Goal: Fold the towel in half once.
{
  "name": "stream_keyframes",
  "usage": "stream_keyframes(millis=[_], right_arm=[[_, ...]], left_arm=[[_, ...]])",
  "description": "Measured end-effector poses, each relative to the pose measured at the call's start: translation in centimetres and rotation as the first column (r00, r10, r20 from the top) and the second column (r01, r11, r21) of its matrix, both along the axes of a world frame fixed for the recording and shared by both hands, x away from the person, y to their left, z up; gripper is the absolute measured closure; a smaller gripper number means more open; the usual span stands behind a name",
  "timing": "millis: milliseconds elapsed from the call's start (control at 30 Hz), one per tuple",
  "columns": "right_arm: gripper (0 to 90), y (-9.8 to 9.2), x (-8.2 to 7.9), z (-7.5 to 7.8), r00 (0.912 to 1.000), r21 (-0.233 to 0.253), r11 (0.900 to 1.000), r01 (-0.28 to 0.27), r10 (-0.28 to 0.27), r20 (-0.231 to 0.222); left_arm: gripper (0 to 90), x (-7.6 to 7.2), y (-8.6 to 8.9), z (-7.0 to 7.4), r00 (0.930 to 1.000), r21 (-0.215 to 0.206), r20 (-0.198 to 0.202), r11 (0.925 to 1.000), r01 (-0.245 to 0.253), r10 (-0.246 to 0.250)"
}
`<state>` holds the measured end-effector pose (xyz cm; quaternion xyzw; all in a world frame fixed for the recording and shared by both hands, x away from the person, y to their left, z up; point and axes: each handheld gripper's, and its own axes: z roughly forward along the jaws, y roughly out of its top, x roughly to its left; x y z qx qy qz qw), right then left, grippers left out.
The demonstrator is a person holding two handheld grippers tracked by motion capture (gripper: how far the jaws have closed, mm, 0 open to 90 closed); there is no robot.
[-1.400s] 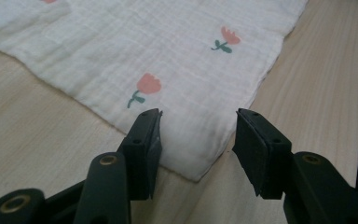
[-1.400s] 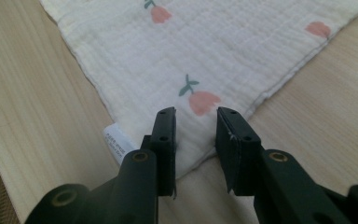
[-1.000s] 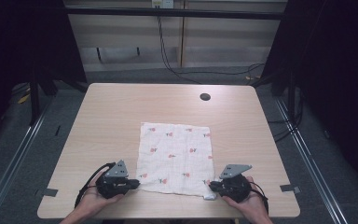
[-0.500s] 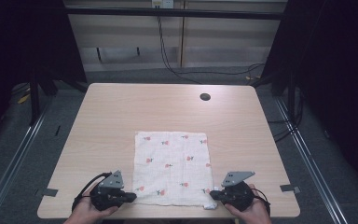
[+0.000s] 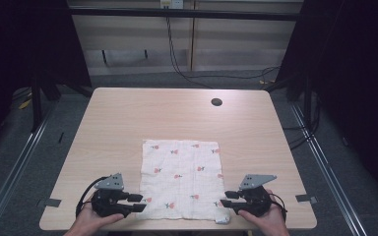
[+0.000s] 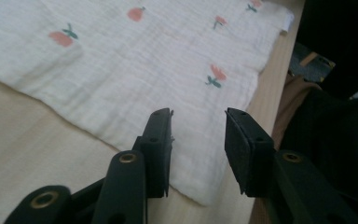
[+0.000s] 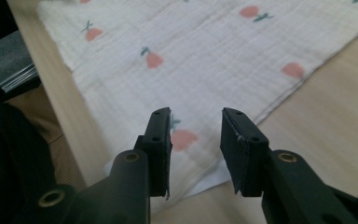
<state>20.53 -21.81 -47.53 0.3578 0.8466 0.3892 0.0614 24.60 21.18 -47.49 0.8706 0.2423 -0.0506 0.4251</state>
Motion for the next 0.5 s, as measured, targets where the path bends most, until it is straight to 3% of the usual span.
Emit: stream_keyframes(millis=[100,233,367,500], right_arm=[[60.0,0.2,1.2,0.8,0.9997,0.008,1.000,0.008,-0.008,0.021],[58.2,0.6,2.3,1.2,0.9993,0.023,1.000,0.007,-0.008,0.035],[57.0,0.8,3.9,1.9,0.9984,0.025,1.000,0.003,-0.005,0.056],[55.8,0.5,5.2,2.3,0.9981,0.038,0.999,0.024,-0.026,0.057]], left_arm=[[55.7,1.2,0.2,0.2,0.9977,0.012,0.022,0.9978,-0.065,0.065],[53.8,2.1,0.6,0.6,0.9952,0.003,0.029,0.9956,-0.094,0.093],[54.5,4.0,1.1,1.1,0.9886,-0.013,0.033,0.9891,-0.147,0.147],[55.2,5.5,1.1,1.3,0.9855,-0.012,0.051,0.9868,-0.162,0.162]])
